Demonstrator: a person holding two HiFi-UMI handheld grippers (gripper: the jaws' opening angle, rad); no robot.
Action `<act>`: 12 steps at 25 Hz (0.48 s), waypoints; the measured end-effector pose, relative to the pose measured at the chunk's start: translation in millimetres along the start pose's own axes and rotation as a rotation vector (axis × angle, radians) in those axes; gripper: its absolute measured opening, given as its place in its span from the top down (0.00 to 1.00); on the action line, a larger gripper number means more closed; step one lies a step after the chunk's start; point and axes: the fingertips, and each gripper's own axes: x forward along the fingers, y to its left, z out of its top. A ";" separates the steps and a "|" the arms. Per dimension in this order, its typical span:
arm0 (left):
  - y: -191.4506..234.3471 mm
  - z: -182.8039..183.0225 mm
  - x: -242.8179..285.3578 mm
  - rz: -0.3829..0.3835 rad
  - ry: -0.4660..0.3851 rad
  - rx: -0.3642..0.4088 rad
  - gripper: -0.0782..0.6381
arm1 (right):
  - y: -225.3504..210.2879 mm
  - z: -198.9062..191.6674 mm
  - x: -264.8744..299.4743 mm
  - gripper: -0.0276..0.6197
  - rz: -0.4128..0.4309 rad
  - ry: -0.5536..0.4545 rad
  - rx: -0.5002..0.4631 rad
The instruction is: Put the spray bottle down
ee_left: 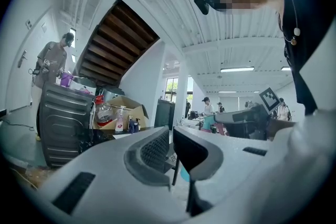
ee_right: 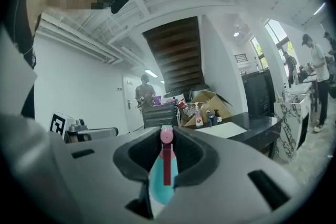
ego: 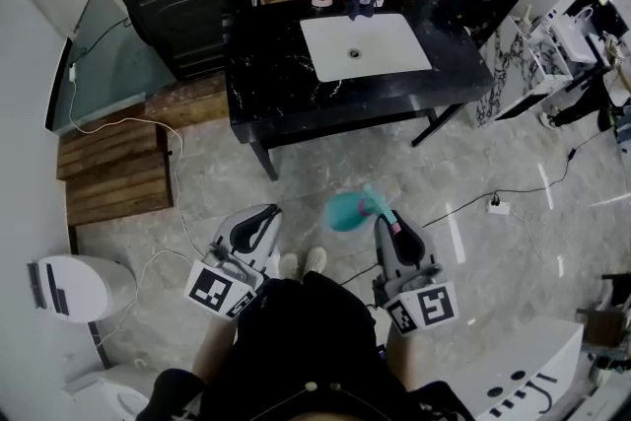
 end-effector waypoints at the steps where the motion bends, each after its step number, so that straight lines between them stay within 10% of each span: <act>1: -0.6 -0.9 3.5 0.000 0.005 0.003 0.85 | -3.6 -0.9 0.7 0.85 -0.001 0.002 0.003; 12: -9.7 -8.7 38.8 0.016 0.022 -0.008 0.85 | -50.3 -21.7 11.5 0.85 0.038 0.028 0.010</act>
